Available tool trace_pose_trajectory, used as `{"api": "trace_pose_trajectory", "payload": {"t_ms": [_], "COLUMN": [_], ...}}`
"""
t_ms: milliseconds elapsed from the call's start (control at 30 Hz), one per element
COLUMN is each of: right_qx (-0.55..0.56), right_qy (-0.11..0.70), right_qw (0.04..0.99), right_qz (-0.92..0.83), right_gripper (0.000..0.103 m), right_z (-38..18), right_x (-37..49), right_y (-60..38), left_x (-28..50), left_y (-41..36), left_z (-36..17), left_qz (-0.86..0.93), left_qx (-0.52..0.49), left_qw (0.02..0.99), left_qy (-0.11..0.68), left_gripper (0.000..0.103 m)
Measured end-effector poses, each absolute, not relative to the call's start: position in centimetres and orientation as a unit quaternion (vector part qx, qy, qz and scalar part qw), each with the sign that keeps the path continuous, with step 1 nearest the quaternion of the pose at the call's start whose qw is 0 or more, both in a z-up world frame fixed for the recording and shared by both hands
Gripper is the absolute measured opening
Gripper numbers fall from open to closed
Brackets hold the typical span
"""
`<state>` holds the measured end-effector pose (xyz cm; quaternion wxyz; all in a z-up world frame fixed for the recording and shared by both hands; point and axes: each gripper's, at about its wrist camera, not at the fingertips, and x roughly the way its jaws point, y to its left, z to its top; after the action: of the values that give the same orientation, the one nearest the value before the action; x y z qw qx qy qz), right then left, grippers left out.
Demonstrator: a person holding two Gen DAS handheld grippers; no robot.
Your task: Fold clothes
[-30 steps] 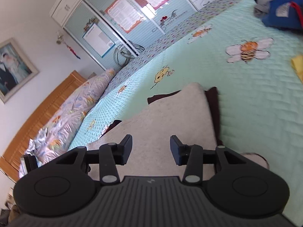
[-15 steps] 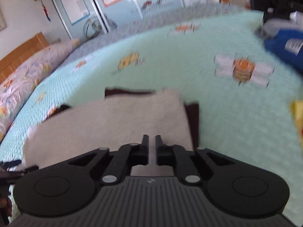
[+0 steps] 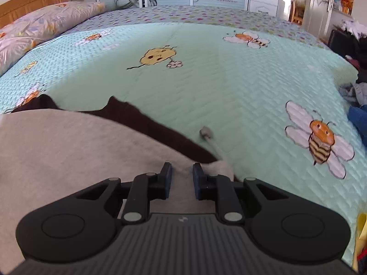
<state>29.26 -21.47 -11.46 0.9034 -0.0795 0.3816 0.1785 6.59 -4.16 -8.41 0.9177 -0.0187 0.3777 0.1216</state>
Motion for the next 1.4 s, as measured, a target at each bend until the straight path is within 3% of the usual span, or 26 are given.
{"api": "trace_pose_trajectory", "payload": {"t_ms": [100, 233, 367, 500, 567, 767, 900, 1000, 1167, 1233, 1400], "right_qx": [-0.077, -0.011, -0.065, -0.125, -0.084, 0.0, 0.006, -0.011, 0.028, 0.05, 0.096], "right_qy": [0.372, 0.364, 0.292, 0.327, 0.338, 0.316, 0.252, 0.296, 0.295, 0.29, 0.258], "right_qw": [0.917, 0.926, 0.94, 0.917, 0.92, 0.934, 0.948, 0.936, 0.933, 0.932, 0.931], "right_qz": [0.124, 0.101, 0.163, 0.191, 0.18, 0.165, 0.195, 0.19, 0.204, 0.212, 0.238], "right_gripper": [0.044, 0.044, 0.048, 0.057, 0.069, 0.064, 0.065, 0.072, 0.07, 0.07, 0.071], "right_z": [-11.9, -10.8, -8.4, -10.9, -12.3, -11.5, -9.5, -11.6, -12.9, -12.8, -14.0], "right_x": [30.6, 30.1, 24.2, 22.4, 23.3, 23.1, 19.2, 19.3, 19.7, 19.6, 18.5], "right_y": [-22.5, -24.7, -21.3, -18.7, -20.2, -22.6, -22.4, -22.4, -24.2, -24.9, -26.7], "left_x": [6.5, 6.6, 6.6, 6.7, 6.7, 6.8, 6.8, 6.9, 6.7, 6.0, 6.2], "left_y": [-4.1, -4.0, -3.9, -3.8, -3.7, -3.7, -3.7, -3.7, -2.8, -2.2, 1.1], "left_z": [-8.4, -8.3, -8.3, -8.2, -8.2, -8.2, -8.1, -8.0, -7.1, -5.6, -2.1], "left_qz": [0.12, 0.119, 0.117, 0.114, 0.112, 0.113, 0.113, 0.112, 0.101, 0.097, 0.042], "left_qx": [-0.019, -0.021, -0.021, -0.022, -0.023, -0.022, -0.022, -0.023, -0.038, -0.057, -0.197], "left_qw": [0.918, 0.918, 0.917, 0.917, 0.917, 0.916, 0.915, 0.914, 0.914, 0.921, 0.932], "left_qy": [0.377, 0.379, 0.38, 0.382, 0.383, 0.385, 0.387, 0.39, 0.391, 0.373, 0.302], "left_gripper": [0.103, 0.103, 0.103, 0.103, 0.103, 0.103, 0.103, 0.103, 0.102, 0.096, 0.102]}}
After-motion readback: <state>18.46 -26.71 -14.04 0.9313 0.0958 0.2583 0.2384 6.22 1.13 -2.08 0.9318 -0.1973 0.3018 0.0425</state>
